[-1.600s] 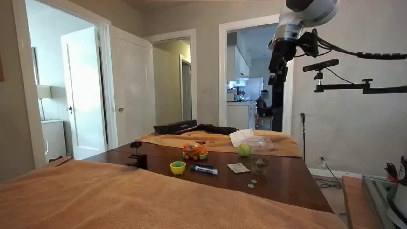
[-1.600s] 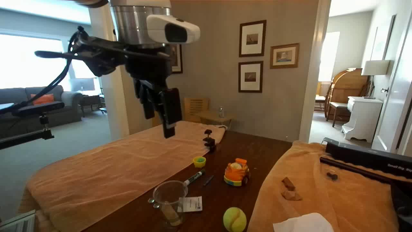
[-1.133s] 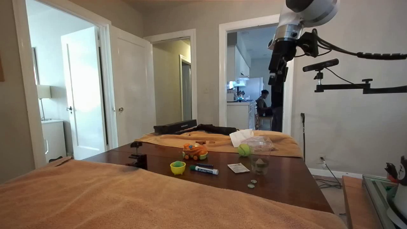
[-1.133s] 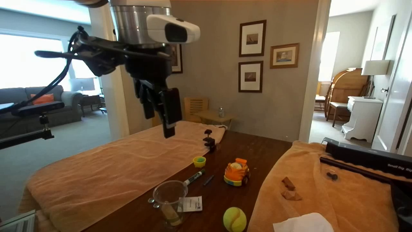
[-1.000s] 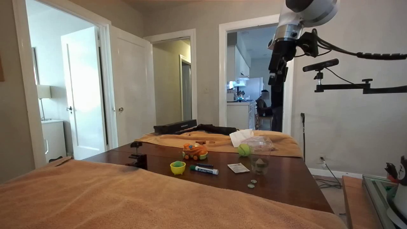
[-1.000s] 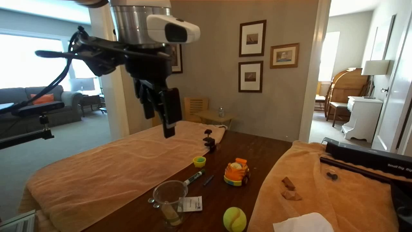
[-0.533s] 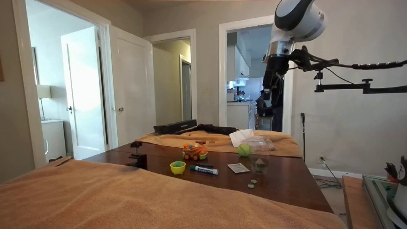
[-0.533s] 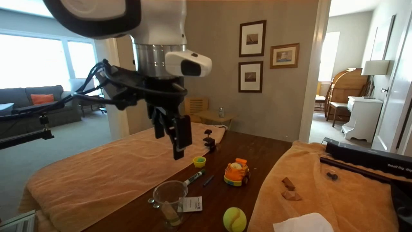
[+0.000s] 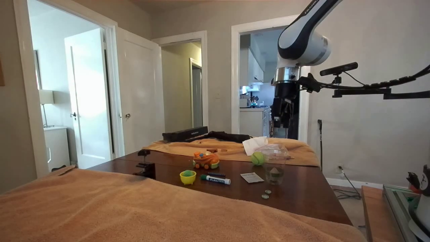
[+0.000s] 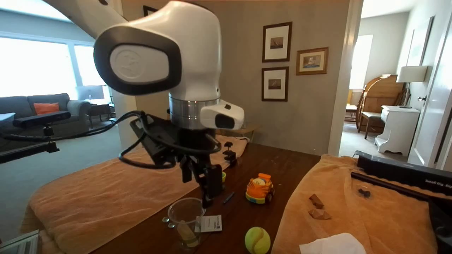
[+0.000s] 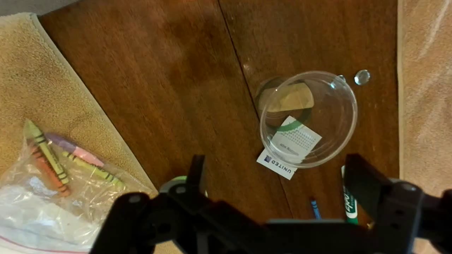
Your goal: Move the clear cup to the back of the table.
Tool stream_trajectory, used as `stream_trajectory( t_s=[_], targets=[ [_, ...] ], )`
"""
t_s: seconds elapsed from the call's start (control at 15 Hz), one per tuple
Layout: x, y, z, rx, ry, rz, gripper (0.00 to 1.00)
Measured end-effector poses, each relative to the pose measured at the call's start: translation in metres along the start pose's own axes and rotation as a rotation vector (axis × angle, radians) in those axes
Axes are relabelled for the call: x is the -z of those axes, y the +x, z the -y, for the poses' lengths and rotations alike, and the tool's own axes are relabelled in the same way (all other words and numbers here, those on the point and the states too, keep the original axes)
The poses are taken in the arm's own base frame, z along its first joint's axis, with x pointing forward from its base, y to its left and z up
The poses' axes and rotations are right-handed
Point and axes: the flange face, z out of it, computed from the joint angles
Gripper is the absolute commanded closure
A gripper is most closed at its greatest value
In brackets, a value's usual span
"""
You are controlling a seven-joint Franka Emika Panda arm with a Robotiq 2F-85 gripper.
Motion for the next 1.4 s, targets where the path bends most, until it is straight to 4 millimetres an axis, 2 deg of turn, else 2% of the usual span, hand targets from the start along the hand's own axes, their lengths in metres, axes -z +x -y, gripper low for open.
stream_trajectory(
  t_s=[0.47, 0.53, 0.6, 0.67, 0.93, 1.27, 1.4],
  targets=[
    [-0.053, 0.005, -0.001, 0.023, -0.03, 0.059, 0.02],
    [-0.059, 0.005, -0.001, 0.026, -0.031, 0.064, 0.09],
    [-0.065, 0.006, -0.002, 0.032, -0.029, 0.067, 0.27],
    [-0.069, 0.006, -0.002, 0.038, -0.024, 0.068, 0.3],
    [-0.083, 0.007, 0.001, 0.063, 0.01, 0.074, 0.61],
    [-0.089, 0.007, 0.007, 0.095, 0.043, 0.072, 0.95],
    [-0.089, 0.008, 0.009, 0.11, 0.049, 0.07, 0.98]
  ],
)
